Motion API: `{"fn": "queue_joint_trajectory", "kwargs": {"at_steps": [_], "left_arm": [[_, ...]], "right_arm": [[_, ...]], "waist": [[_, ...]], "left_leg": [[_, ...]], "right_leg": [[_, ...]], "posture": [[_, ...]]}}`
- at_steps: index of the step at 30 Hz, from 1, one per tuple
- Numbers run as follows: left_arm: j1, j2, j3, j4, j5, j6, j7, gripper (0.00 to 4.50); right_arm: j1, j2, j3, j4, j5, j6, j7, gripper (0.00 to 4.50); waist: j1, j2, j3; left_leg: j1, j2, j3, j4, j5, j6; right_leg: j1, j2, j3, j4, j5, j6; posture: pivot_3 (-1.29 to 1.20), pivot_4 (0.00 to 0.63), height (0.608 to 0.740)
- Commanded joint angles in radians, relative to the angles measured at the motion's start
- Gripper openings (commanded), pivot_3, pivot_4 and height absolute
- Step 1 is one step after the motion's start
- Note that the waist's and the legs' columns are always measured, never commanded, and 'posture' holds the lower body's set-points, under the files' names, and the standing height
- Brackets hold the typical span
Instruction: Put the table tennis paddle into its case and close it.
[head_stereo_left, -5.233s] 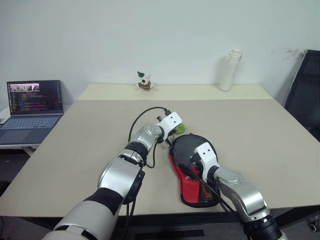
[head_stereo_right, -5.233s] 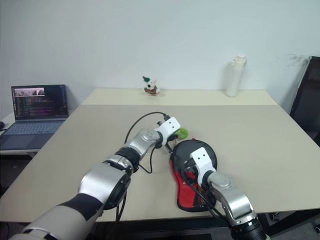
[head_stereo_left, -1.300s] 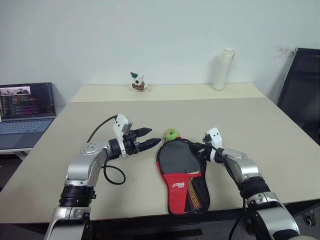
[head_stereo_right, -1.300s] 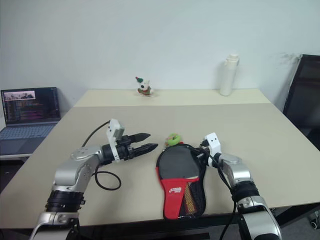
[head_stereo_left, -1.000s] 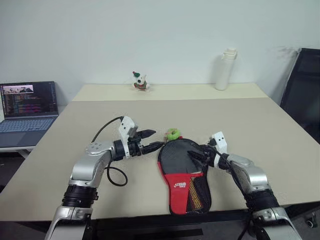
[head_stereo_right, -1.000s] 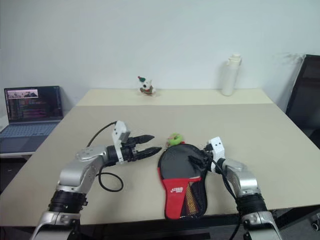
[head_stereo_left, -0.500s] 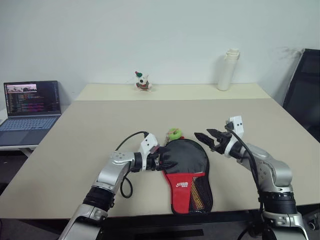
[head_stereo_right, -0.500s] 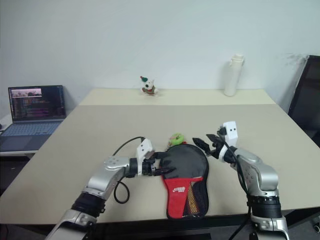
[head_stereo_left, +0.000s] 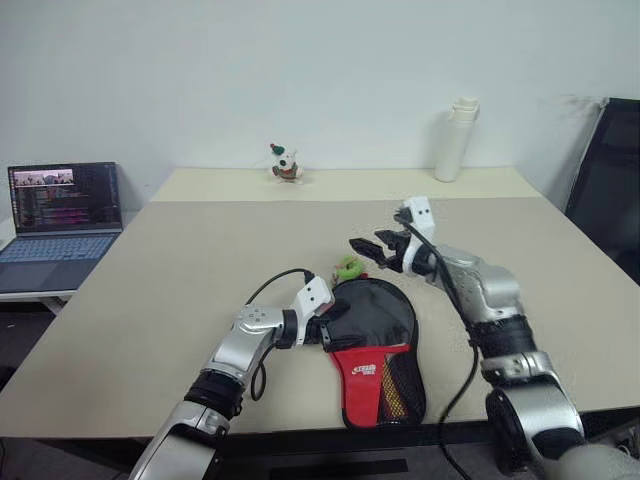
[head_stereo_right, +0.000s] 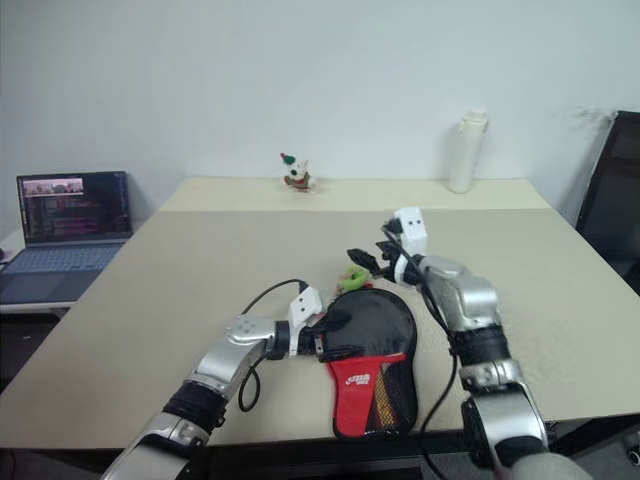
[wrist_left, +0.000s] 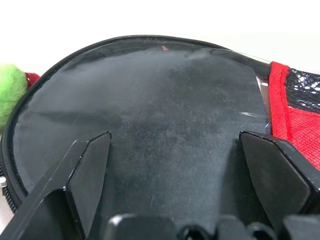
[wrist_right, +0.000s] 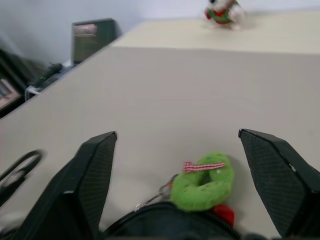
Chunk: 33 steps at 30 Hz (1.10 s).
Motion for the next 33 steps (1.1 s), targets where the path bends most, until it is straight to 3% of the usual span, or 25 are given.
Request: {"fn": "queue_joint_trajectory", "kwargs": {"at_steps": [1, 7, 17, 29, 33], "left_arm": [[0.026, -0.002, -0.03, 0.01, 0.038, 0.003, 0.002, 4.47], [0.046, 0.001, -0.034, -0.016, 0.038, 0.008, 0.01, 4.47], [0.064, 0.0, -0.041, -0.035, 0.042, 0.013, 0.025, 4.47], [0.063, -0.002, -0.05, -0.02, 0.055, 0.001, 0.036, 4.5], [0.04, -0.01, -0.056, 0.018, 0.068, -0.017, 0.038, 4.5]], "right_arm": [[-0.093, 0.023, -0.002, 0.207, -0.059, -0.126, -0.025, 4.23], [-0.228, 0.07, -0.034, 0.611, -0.122, -0.307, -0.12, 4.23], [-0.271, 0.149, -0.049, 0.751, -0.173, -0.382, -0.139, 4.23], [-0.271, 0.17, -0.05, 0.761, -0.212, -0.388, -0.135, 0.09], [-0.272, 0.172, -0.053, 0.76, -0.22, -0.394, -0.135, 0.04]], "waist": [[0.0, 0.0, 0.0], [-0.001, 0.0, 0.0], [-0.002, 0.0, 0.0], [0.0, 0.0, 0.0], [0.0, 0.0, 0.0]], "left_leg": [[0.0, 0.0, 0.0, 0.0, 0.0, 0.0], [-0.001, 0.0, 0.0, -0.001, 0.0, 0.0], [0.0, 0.0, -0.001, -0.001, 0.0, 0.0], [-0.001, -0.001, -0.001, -0.001, 0.0, 0.0], [-0.001, -0.001, -0.002, -0.001, 0.0, 0.0]], "right_leg": [[0.0, 0.0, 0.0, 0.0, 0.0, 0.0], [0.0, -0.001, 0.0, -0.001, 0.0, 0.0], [0.0, -0.001, 0.001, 0.0, 0.0, 0.0], [0.0, -0.002, 0.0, 0.0, 0.0, 0.0], [0.0, -0.002, 0.001, 0.0, 0.0, 0.0]], "posture": [[0.0, 0.15, 0.74], [0.0, 0.15, 0.74], [0.0, 0.15, 0.74], [0.0, 0.15, 0.74], [0.0, 0.15, 0.74]]}}
